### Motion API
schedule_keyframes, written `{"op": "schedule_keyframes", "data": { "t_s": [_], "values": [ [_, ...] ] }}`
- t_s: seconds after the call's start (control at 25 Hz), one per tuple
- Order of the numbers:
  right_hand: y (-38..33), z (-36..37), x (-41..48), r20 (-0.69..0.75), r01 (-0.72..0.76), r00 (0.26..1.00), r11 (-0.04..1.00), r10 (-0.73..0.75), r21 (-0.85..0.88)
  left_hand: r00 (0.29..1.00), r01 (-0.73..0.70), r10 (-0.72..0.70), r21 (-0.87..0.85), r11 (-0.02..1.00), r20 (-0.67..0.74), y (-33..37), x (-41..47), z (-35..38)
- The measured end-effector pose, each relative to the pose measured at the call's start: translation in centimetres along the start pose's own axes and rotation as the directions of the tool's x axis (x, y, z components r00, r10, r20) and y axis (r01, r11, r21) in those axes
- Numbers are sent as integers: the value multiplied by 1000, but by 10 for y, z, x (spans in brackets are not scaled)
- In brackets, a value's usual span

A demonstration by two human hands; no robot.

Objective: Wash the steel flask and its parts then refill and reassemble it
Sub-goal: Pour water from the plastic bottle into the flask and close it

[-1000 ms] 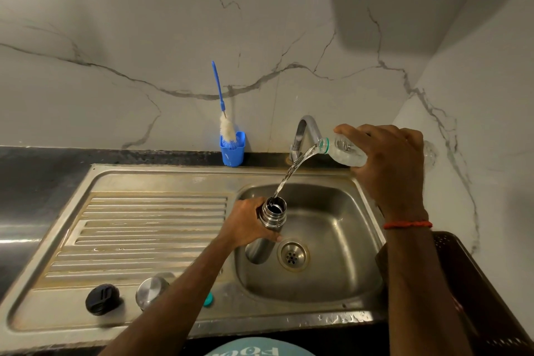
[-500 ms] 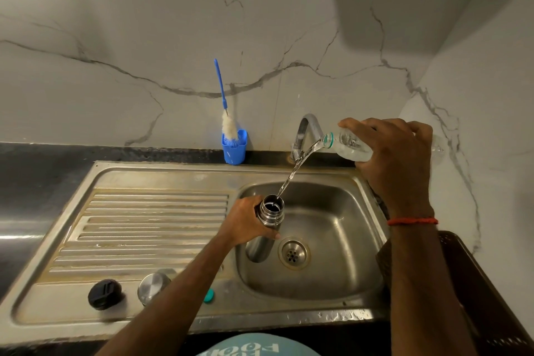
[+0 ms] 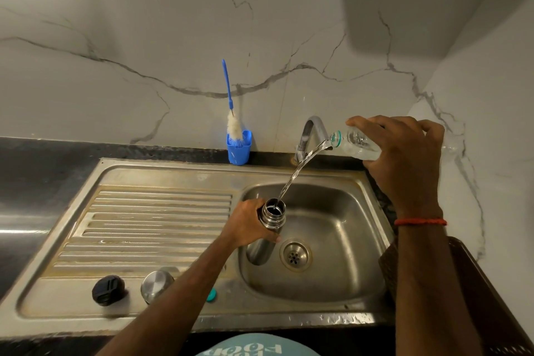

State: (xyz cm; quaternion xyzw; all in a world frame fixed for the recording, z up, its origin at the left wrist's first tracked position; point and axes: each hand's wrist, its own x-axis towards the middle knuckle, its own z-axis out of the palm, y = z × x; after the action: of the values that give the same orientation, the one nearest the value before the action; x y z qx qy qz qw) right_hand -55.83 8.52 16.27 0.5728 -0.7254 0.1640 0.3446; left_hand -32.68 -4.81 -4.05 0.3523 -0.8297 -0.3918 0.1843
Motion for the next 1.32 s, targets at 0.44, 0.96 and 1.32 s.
{"op": "schedule_keyframes", "data": {
  "t_s": [0.44, 0.96, 1.32],
  "values": [
    [-1, -2, 1, -21, -6, 1000, 1000, 6, -25, 1000, 10, -10, 13, 1000, 8, -1, -3, 0],
    [0, -6, 5, -43, -13, 999, 999, 11, -38, 999, 35, -35, 37, 999, 12, -6, -3, 3],
    [-2, -8, 8, -60, 1, 998, 999, -4, -51, 999, 33, -33, 55, 998, 2, -9, -3, 6]
  ]
}}
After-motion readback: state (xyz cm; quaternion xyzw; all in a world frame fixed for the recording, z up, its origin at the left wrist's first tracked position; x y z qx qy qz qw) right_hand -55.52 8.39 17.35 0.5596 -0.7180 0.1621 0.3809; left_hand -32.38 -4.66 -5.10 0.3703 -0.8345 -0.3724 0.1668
